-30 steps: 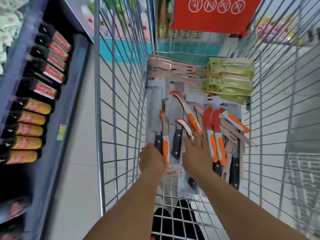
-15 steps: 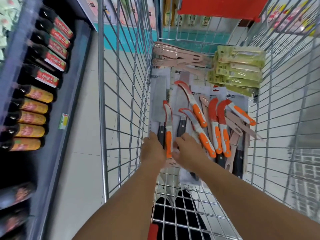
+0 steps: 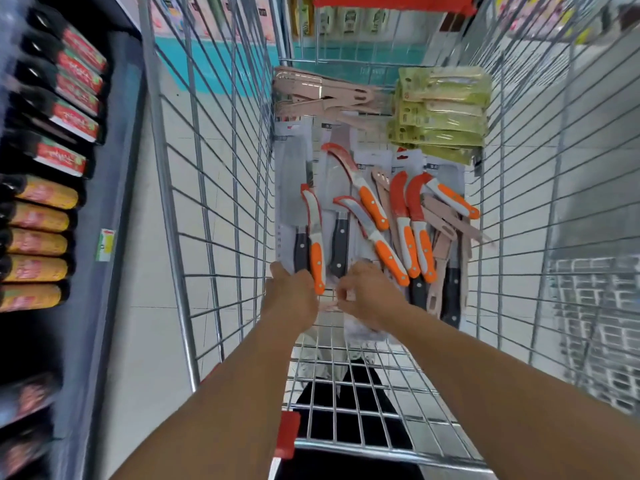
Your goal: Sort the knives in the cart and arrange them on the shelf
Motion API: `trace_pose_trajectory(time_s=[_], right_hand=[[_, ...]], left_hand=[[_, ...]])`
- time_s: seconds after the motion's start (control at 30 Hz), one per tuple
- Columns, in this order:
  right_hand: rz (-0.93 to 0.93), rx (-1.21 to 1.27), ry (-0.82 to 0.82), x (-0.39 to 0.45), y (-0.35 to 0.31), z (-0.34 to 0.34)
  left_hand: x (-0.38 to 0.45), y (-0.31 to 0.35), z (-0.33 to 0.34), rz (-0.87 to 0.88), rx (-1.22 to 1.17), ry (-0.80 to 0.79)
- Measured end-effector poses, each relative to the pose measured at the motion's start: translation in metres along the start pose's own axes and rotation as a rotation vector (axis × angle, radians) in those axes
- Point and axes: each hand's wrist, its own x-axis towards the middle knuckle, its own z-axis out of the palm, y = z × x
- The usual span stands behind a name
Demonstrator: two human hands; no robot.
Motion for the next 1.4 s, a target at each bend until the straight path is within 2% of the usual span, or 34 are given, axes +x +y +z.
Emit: trace_pose_trajectory(time_s=[0.1, 0.2, 0.3, 0.43, 0.53, 0.67, 0.8, 0.87, 0.93, 1.07, 1.17, 1.23, 1.3, 1.4], right_hand=[[0.07, 0.287, 0.036, -0.004, 0.002, -0.019], [0.141, 0.494, 0.055, -0.01, 0.0, -0.043], [0.244, 0.595, 0.243, -0.01, 0.008, -0.056], [0.475, 0.404, 0.519, -0.007, 0.039, -0.058], [0.573, 0.256, 0.507, -0.009, 0.057, -0.063], [0.66, 0.043, 0.379, -0.005, 0.08, -0.066], [0.717, 0.042, 0.335, 0.001, 0.087, -0.068], [0.694, -0.022, 0.338, 0.003, 0.082, -0.067], [0.661, -0.049, 0.348, 0.003, 0.078, -0.065], [0.618, -0.04, 0.386, 0.008, 0.077, -0.064], [0.627, -0.029, 0.338, 0.012, 0.067, -0.059], [0.59, 0.033, 0.307, 0.012, 0.059, -0.05], [0.549, 0.164, 0.286, 0.011, 0.048, -0.042], [0.485, 0.206, 0.278, 0.011, 0.03, -0.033]], left_hand=[[-0.003, 0.006, -0.005, 0.07, 0.041, -0.019], [-0.005, 0.017, -0.011, 0.194, -0.043, -0.003], [-0.003, 0.034, -0.016, 0.246, -0.156, 0.037], [-0.001, 0.06, -0.02, 0.227, -0.378, 0.095], [0.001, 0.077, -0.025, 0.258, -0.539, 0.094], [0.009, 0.095, -0.034, 0.431, -0.353, 0.1], [0.022, 0.105, -0.035, 0.683, 0.137, 0.34], [0.026, 0.106, -0.032, 0.731, 0.245, 0.427], [0.026, 0.104, -0.029, 0.73, 0.267, 0.45], [0.023, 0.097, -0.026, 0.623, 0.311, 0.3], [0.019, 0.086, -0.029, 0.565, 0.419, 0.312], [0.016, 0.078, -0.031, 0.527, 0.482, 0.259], [0.015, 0.069, -0.027, 0.442, 0.407, 0.144], [0.015, 0.058, -0.017, 0.301, 0.022, 0.064]])
